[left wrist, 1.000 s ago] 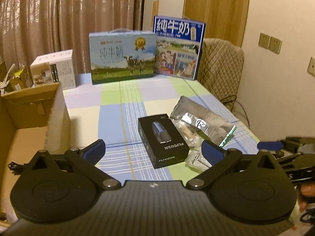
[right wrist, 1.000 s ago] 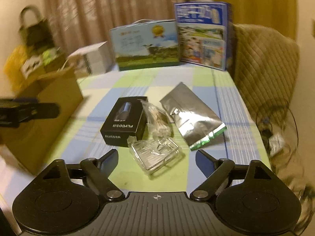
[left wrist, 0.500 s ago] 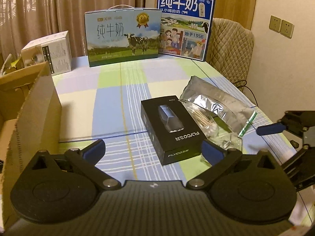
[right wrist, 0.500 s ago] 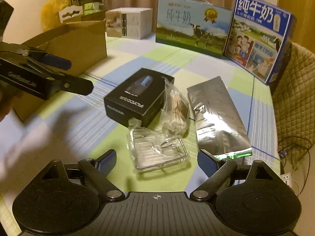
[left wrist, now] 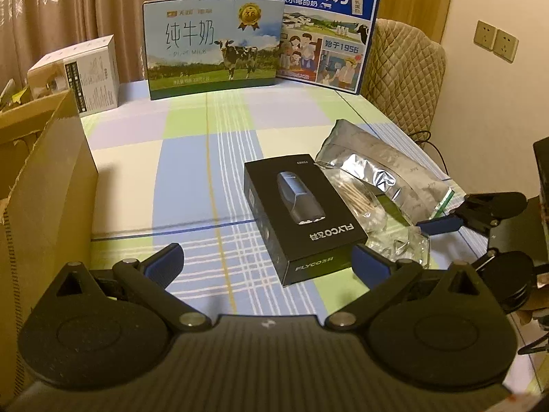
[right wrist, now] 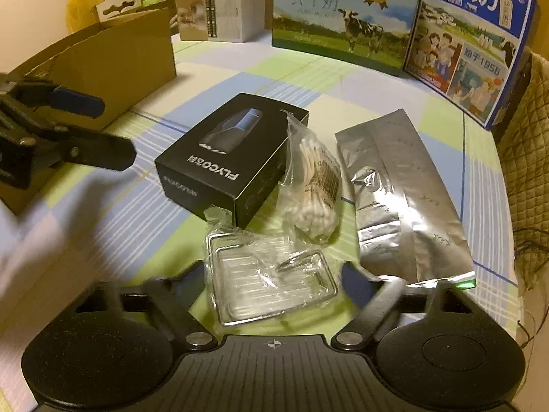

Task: Organize objects
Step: 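Lower the left tool onto the black FLYCO box while the right tool approaches the clear plastic tray, then close the left tool on the FLYCO box while the right tool grasps the clear tray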

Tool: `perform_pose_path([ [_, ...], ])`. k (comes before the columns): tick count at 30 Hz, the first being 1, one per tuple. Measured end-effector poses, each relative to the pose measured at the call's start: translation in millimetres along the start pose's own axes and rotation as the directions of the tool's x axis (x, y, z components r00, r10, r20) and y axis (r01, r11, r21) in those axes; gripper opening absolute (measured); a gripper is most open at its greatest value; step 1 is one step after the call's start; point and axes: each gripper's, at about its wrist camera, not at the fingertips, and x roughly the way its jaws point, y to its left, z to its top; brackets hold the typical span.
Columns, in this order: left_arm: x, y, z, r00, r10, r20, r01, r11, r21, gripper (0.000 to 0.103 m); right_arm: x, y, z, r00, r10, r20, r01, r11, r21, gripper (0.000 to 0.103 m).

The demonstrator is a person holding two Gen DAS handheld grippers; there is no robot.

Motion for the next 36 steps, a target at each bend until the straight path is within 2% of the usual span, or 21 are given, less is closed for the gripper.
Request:
perform_pose_path([
  [5,4.0,-2.9,-0.4,1.0,0.0,-0.006,0.0,1.0,0.013,0.102,-9.9,-6.9,9.3,1.0,-0.003,0.007,0.002,0.996,0.084,0.069],
  [10,13.2,-6.0,2.4,1.0,-0.019,-0.011,0.019,1.0,-0.005,0.102,-24.4,-10.1,15.9,0.998,-0.069,0.002,0.069,0.991,0.114,0.069],
  [13,20.6,-8.3,5.5,0.999,-0.032,-0.013,0.032,0.999,-0.019,0.102,-30.6,-23.4,17.1,0.994,-0.113,-0.001,0.111,0.975,0.19,0.069],
  [17,36.5,-16.8,11.0,0.999,-0.04,-0.018,0.04,0.999,-0.012,0.102,-42.2,-41.9,19.9,0.991,-0.13,0.032,0.115,0.948,0.297,0.069],
  [23,60.5,-33.2,18.9,0.998,-0.049,-0.037,0.049,0.999,-0.002,0.102,-48.4,-49.0,25.6,0.987,-0.148,0.054,0.122,0.936,0.33,0.069],
  [25,69.0,-39.4,20.4,0.998,-0.032,-0.047,0.033,0.999,0.014,0.102,-50.6,-50.3,24.9,0.986,-0.156,0.059,0.127,0.933,0.337,0.069],
  [27,75.5,-43.6,21.0,0.998,-0.018,-0.057,0.019,0.999,0.025,0.098,-52.7,-51.2,25.5,0.984,-0.165,0.064,0.134,0.93,0.341,0.069],
  [29,79.4,-44.1,20.2,0.997,-0.007,-0.075,0.009,1.0,0.029,0.089,-54.6,-52.8,26.0,0.984,-0.165,0.07,0.131,0.929,0.347,0.069],
  [36,65.7,-41.2,12.7,0.995,-0.001,-0.1,0.005,0.999,0.044,0.084,-58.5,-51.1,27.8,0.986,-0.148,0.075,0.11,0.922,0.37,0.069],
])
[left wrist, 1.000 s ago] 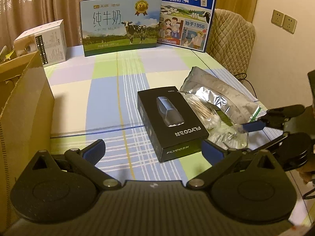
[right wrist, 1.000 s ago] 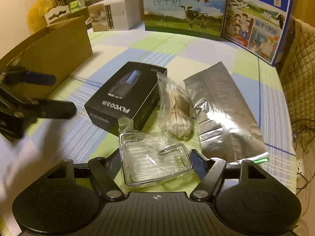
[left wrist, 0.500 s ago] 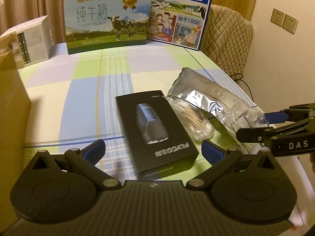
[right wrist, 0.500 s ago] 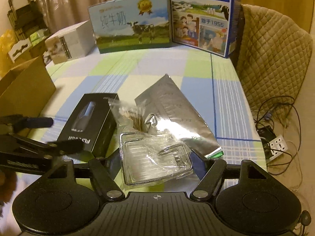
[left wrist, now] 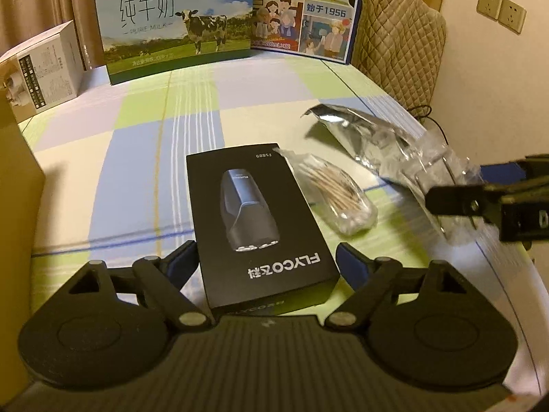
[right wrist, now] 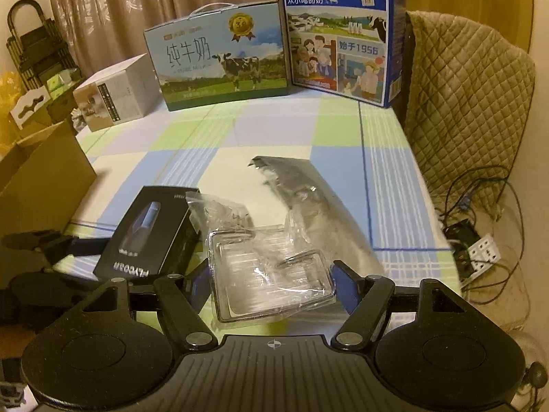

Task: Organize objects
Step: 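Close the left tool on the FLYCO box while the right tool grasps the clear tray, then lift the FLYCO box with the left tool and the clear tray with the right tool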

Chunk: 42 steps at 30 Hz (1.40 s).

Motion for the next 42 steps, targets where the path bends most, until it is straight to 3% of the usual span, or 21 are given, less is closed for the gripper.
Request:
perform_pose_path([
  [13,-86.1,-3.6,-71.5,0.998,-0.046,-0.039,0.047,0.999,0.013,0.084,-30.0,28.7,-45.6,0.994,0.015,-0.108,-0.012,1.0,0.028,0.069],
  [20,-112.3,-2.8,-75.5,0.999,-0.038,-0.01,0.038,0.999,0.017,0.09,-54.6,34.6,-67.3,0.993,0.003,-0.114,0.006,0.997,0.079,0.069],
  [33,-73.3,-2.7,-55.7,0.995,-0.023,-0.101,0.026,0.999,0.033,0.091,-42.1,41.0,-57.6,0.994,0.001,-0.111,0.007,0.998,0.067,0.069],
  [42,-53.2,3.3,-56.4,0.988,-0.023,-0.154,0.025,1.0,0.008,0.085,-32.2,42.1,-53.6,0.992,-0.011,-0.125,0.018,0.998,0.052,0.069],
])
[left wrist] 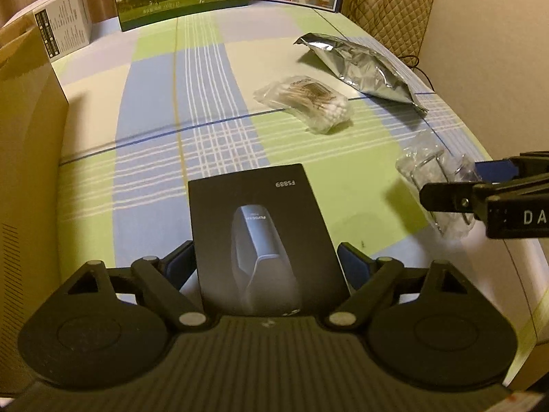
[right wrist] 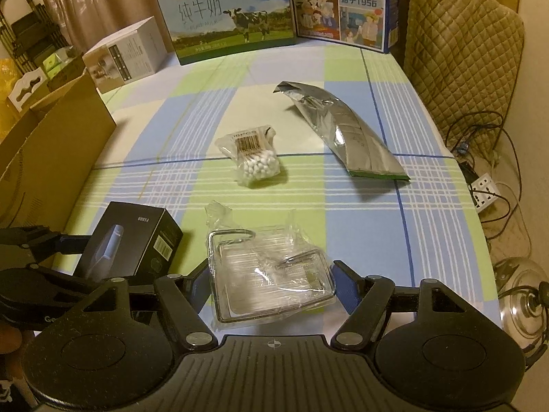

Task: Organize objects
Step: 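Lift the FLYCO box with the left tool and the clear tray with the right tool, then carry the FLYCO box and clear tray toward the cardboard box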

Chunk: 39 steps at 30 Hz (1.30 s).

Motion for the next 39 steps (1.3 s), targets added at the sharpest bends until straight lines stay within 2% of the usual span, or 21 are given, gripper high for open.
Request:
perform_pose_path([
  [8,-4.8,2.0,-4.8,1.0,-0.026,0.015,0.026,1.0,-0.003,0.082,-3.9,3.0,3.4,1.0,0.01,0.022,-0.01,1.0,0.004,0.069],
  [19,-32.1,1.4,-5.8,0.996,-0.025,0.081,0.026,1.0,-0.009,0.082,-22.3,4.0,0.6,0.998,0.003,0.067,-0.005,1.0,0.028,0.069],
  [29,-86.9,5.7,-14.7,0.987,-0.013,0.158,0.018,0.999,-0.032,0.082,-55.5,30.9,-5.2,0.99,0.029,0.139,-0.035,0.999,0.038,0.069],
  [39,-145.1,21.1,-31.4,0.973,0.027,0.231,-0.014,0.998,-0.062,0.082,-97.0,75.3,-3.9,0.975,0.05,0.217,-0.055,0.998,0.017,0.069],
])
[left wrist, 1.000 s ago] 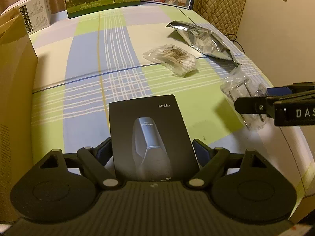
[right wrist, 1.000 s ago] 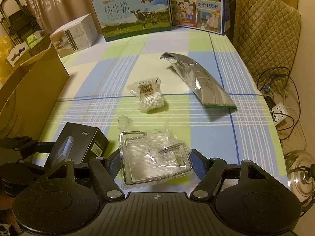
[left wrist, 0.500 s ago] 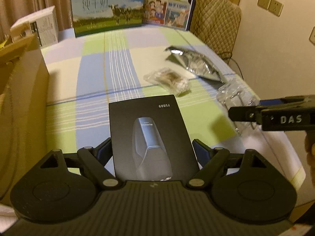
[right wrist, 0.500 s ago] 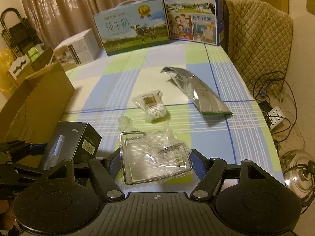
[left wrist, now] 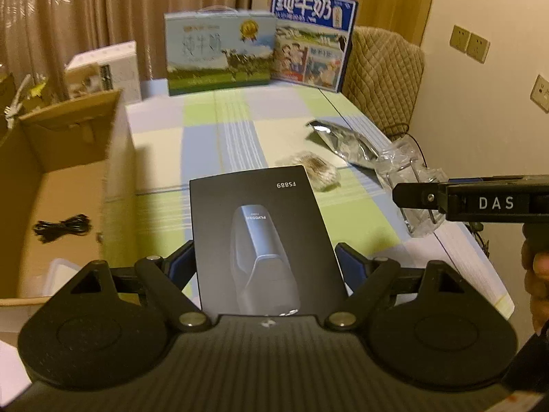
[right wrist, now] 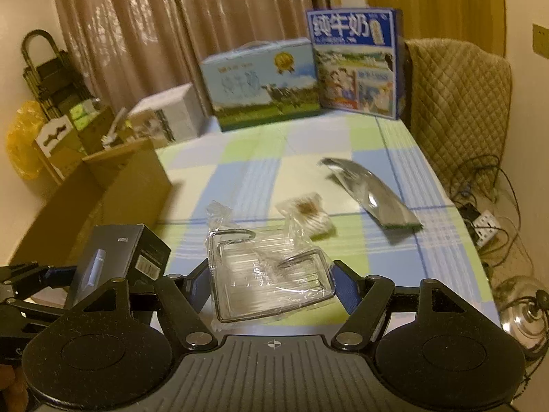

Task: Organize objects
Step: 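Carry the FLYCO box and clear tray toward the cardboard box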

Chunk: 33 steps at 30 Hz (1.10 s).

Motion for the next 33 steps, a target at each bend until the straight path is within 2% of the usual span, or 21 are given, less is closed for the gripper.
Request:
perform_pose_path([
  [12,-47.8,35.0,2.8,0.996,0.059,0.064,-0.057,0.998,-0.031,0.082,0.5,66.2,16.2,0.994,0.097,0.047,-0.094,0.993,-0.07,0.069],
  [23,-70.7,74.0,2.6,0.99,0.115,0.083,-0.11,0.992,-0.065,0.082,13.2,98.9,20.0,0.979,0.186,0.089,-0.178,0.98,-0.09,0.069],
  [33,-88.8,107.9,6.4,0.979,0.178,0.1,-0.169,0.982,-0.09,0.082,21.8,131.6,21.6,0.963,0.248,0.106,-0.231,0.961,-0.153,0.069],
])
